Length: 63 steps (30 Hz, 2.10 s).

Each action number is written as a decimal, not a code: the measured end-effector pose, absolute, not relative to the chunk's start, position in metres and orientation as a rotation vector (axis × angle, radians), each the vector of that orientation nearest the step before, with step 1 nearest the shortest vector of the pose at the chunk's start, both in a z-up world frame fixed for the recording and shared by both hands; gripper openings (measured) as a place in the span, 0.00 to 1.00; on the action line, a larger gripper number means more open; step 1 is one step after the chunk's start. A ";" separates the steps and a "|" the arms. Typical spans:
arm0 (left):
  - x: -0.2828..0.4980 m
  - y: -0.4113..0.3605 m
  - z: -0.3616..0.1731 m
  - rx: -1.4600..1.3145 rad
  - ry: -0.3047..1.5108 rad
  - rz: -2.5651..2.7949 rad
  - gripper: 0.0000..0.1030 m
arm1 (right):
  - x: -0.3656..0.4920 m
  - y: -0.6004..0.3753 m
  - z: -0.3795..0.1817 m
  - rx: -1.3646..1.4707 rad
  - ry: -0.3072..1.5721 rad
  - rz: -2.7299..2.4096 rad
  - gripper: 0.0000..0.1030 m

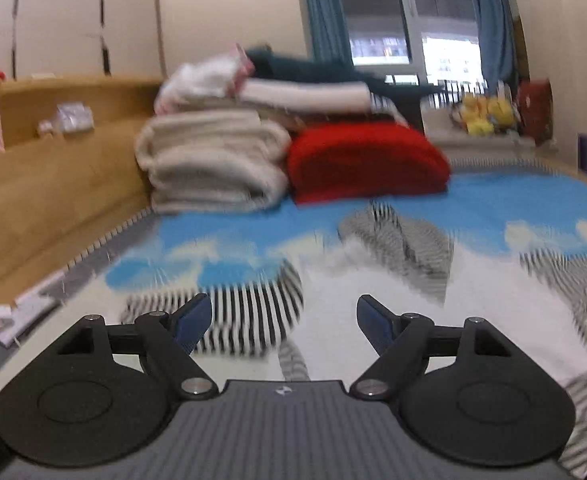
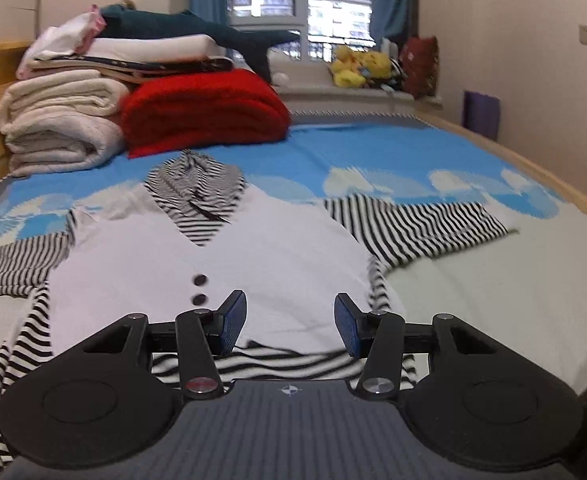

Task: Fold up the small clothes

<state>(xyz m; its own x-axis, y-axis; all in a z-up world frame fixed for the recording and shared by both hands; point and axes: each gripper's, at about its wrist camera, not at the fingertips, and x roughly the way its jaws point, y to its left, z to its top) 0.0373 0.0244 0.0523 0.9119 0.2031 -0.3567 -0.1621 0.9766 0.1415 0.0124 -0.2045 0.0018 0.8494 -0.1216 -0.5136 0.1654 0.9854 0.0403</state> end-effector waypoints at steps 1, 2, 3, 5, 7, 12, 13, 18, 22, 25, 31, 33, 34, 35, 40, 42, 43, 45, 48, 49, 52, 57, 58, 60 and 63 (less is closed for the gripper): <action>0.039 0.027 0.067 0.095 0.352 0.187 0.81 | 0.013 -0.203 0.004 0.081 0.533 -0.146 0.49; 0.040 0.028 0.079 0.091 0.326 0.191 0.81 | 0.014 -0.202 0.006 0.080 0.529 -0.139 0.49; 0.044 0.030 0.088 0.091 0.306 0.191 0.81 | 0.015 -0.202 0.007 0.085 0.528 -0.134 0.49; 0.055 0.035 0.102 0.070 0.295 0.159 0.81 | 0.018 -0.202 0.010 0.099 0.532 -0.125 0.49; 0.074 0.045 0.108 0.023 0.334 0.103 0.81 | 0.021 -0.202 0.011 0.103 0.538 -0.129 0.49; 0.130 0.071 0.098 -0.023 0.425 0.076 0.81 | 0.028 -0.199 0.014 0.128 0.574 -0.135 0.49; 0.144 0.077 0.094 -0.032 0.448 0.072 0.81 | 0.029 -0.200 0.016 0.126 0.575 -0.134 0.49; 0.199 0.110 0.067 -0.068 0.533 0.082 0.79 | 0.038 -0.211 0.040 0.100 0.557 -0.101 0.49; 0.234 0.128 0.047 -0.096 0.580 0.094 0.77 | 0.063 -0.222 0.061 0.063 0.548 -0.082 0.49; 0.251 0.135 0.034 -0.101 0.605 0.107 0.74 | 0.088 -0.228 0.076 0.057 0.524 -0.065 0.48; 0.267 0.153 0.005 -0.107 0.629 0.097 0.21 | 0.151 -0.226 0.088 0.076 0.517 -0.015 0.30; 0.276 0.169 -0.008 -0.121 0.680 0.135 0.16 | 0.174 -0.220 0.086 0.076 0.521 0.019 0.23; 0.280 0.177 -0.013 -0.142 0.697 0.153 0.16 | 0.182 -0.216 0.085 0.072 0.519 0.033 0.21; 0.284 0.190 -0.018 -0.166 0.710 0.177 0.16 | 0.192 -0.212 0.084 0.069 0.514 0.052 0.20; 0.297 0.264 -0.045 -0.271 0.795 0.363 0.18 | 0.219 -0.194 0.060 0.040 0.527 0.093 0.11; 0.301 0.302 -0.062 -0.393 0.852 0.446 0.24 | 0.230 -0.189 0.055 0.067 0.573 0.083 0.10; 0.301 0.318 -0.069 -0.442 0.866 0.482 0.31 | 0.234 -0.187 0.054 0.084 0.575 0.104 0.10; 0.300 0.348 -0.082 -0.527 0.877 0.574 0.43 | 0.243 -0.184 0.053 0.090 0.585 0.124 0.10; 0.299 0.378 -0.095 -0.629 0.892 0.668 0.54 | 0.253 -0.184 0.049 0.084 0.610 0.121 0.10; 0.297 0.385 -0.098 -0.661 0.890 0.689 0.54 | 0.256 -0.186 0.047 0.093 0.624 0.116 0.10; 0.293 0.401 -0.104 -0.719 0.895 0.765 0.54 | 0.264 -0.194 0.044 0.136 0.655 0.112 0.11; 0.293 0.410 -0.109 -0.783 0.880 0.734 0.02 | 0.269 -0.203 0.036 0.171 0.700 0.082 0.11; 0.297 0.404 -0.104 -0.757 0.866 0.703 0.03 | 0.268 -0.204 0.035 0.175 0.707 0.077 0.11; 0.299 0.380 -0.084 -0.637 0.812 0.691 0.03 | 0.266 -0.206 0.034 0.173 0.712 0.074 0.11; 0.300 0.328 -0.044 -0.545 0.700 0.557 0.03 | 0.259 -0.211 0.033 0.170 0.720 0.044 0.11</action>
